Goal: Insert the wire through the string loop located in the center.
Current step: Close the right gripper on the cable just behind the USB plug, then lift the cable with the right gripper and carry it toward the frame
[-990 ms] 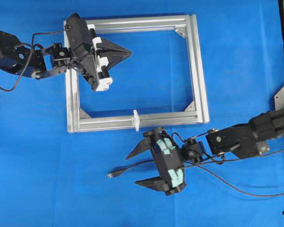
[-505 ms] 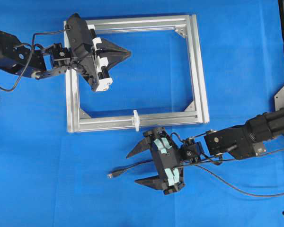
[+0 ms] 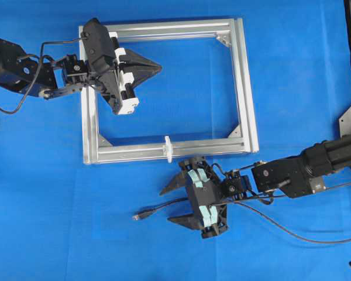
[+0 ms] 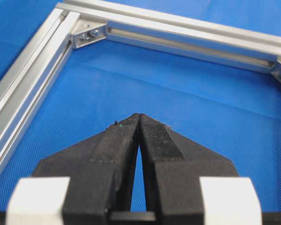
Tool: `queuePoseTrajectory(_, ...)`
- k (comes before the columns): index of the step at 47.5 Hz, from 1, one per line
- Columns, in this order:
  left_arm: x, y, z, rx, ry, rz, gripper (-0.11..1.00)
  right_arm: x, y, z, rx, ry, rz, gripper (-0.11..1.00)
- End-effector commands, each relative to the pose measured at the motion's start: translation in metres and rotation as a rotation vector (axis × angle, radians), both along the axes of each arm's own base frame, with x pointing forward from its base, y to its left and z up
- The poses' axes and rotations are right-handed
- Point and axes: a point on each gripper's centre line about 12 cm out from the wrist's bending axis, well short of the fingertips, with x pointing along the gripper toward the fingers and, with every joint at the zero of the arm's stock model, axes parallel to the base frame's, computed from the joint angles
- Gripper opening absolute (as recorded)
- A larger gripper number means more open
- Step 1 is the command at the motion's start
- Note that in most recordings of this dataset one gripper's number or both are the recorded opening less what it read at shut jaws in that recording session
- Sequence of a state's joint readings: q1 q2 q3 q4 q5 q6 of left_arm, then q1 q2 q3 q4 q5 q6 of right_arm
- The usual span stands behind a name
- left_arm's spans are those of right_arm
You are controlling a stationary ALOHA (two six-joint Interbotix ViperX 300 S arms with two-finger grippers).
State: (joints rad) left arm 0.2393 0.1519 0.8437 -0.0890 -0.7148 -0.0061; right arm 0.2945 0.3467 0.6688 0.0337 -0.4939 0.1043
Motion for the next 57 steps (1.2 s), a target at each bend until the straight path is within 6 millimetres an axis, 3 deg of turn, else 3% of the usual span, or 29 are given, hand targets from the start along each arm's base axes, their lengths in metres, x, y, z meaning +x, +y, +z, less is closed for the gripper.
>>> queuePoseTrajectory(1, 0.002, -0.001, 0.014, 0.012, -0.04, -0.005, 0.0, 0.006, 0.001, 0.011, 0.01, -0.027, -0.004, 0.48)
queuePoseTrajectory(8, 0.003, -0.001, 0.015, 0.012, -0.041, -0.006, 0.0, 0.006, 0.001, 0.011, 0.009, -0.021, -0.004, 0.11)
queuePoseTrajectory(13, 0.003, -0.001, 0.015, 0.012, -0.04, -0.006, 0.0, 0.006, 0.001, 0.011, 0.009, -0.021, -0.004, -0.02)
queuePoseTrajectory(27, 0.003, -0.001, 0.014, 0.011, -0.038, -0.006, 0.0, 0.004, 0.0, 0.022, 0.011, -0.035, -0.003, -0.02)
queuePoseTrajectory(46, 0.003, -0.001, 0.015, 0.013, -0.039, -0.008, 0.0, -0.005, -0.008, 0.072, 0.0, -0.022, -0.005, -0.02)
queuePoseTrajectory(57, 0.003, -0.002, 0.015, 0.011, -0.04, -0.009, 0.0, -0.006, -0.009, 0.074, 0.0, -0.019, -0.006, -0.02)
